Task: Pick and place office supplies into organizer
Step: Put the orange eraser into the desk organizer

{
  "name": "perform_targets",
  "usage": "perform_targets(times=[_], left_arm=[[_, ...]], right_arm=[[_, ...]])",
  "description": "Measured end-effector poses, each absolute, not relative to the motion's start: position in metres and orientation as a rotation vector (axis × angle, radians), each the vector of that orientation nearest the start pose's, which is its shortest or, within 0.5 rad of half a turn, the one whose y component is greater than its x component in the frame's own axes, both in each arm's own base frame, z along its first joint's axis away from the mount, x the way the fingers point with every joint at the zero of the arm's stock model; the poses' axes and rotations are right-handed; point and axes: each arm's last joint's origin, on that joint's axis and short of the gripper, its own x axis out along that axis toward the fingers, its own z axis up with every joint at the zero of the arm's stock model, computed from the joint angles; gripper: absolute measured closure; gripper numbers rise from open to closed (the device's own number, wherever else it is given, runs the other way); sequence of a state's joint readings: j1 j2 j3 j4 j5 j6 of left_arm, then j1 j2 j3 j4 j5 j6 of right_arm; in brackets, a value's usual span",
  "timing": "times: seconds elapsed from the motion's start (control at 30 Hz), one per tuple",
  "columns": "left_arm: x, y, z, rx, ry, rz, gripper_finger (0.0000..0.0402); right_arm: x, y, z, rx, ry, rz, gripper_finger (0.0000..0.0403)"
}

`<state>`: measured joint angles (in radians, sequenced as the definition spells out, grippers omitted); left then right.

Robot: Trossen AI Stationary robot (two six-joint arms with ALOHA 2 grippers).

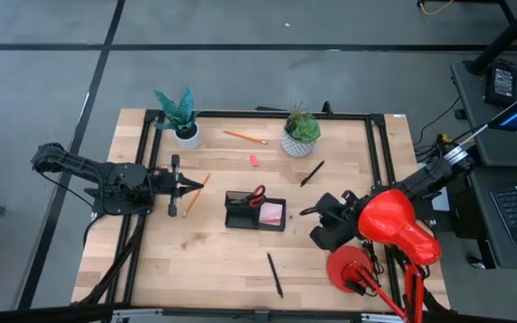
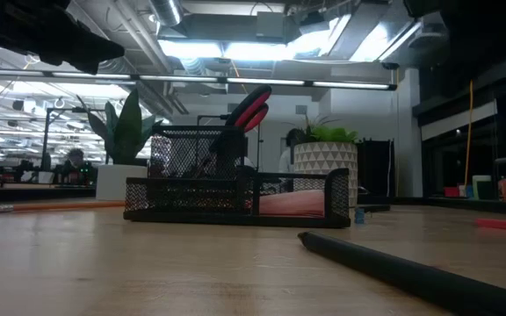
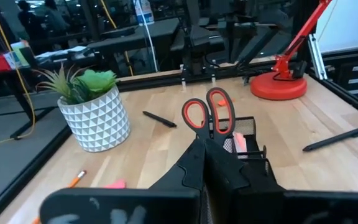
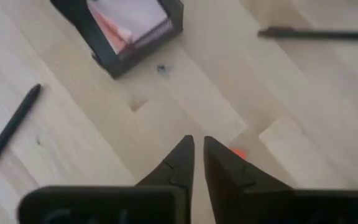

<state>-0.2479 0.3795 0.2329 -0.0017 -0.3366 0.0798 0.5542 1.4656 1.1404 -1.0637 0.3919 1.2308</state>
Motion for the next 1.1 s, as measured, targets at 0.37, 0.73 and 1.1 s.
perform_targets(times=[0.37,0.73,1.1], left_arm=[[0.119,-0.021,0.211,0.080,0.141,0.070,0.0399],[0.119,-0.021,0.211,0.081,0.146,0.070,0.0400],[0.118,-0.021,0.206,0.111,0.198,0.062,0.0399]], right_arm=[[0.239,0.138,0.221,0.364,1.177,-0.661,0.0269],[0.232,0.138,0.212,0.366,1.235,-0.789,0.0200],[0.209,0.138,0.177,0.530,1.244,-0.816,0.0220]])
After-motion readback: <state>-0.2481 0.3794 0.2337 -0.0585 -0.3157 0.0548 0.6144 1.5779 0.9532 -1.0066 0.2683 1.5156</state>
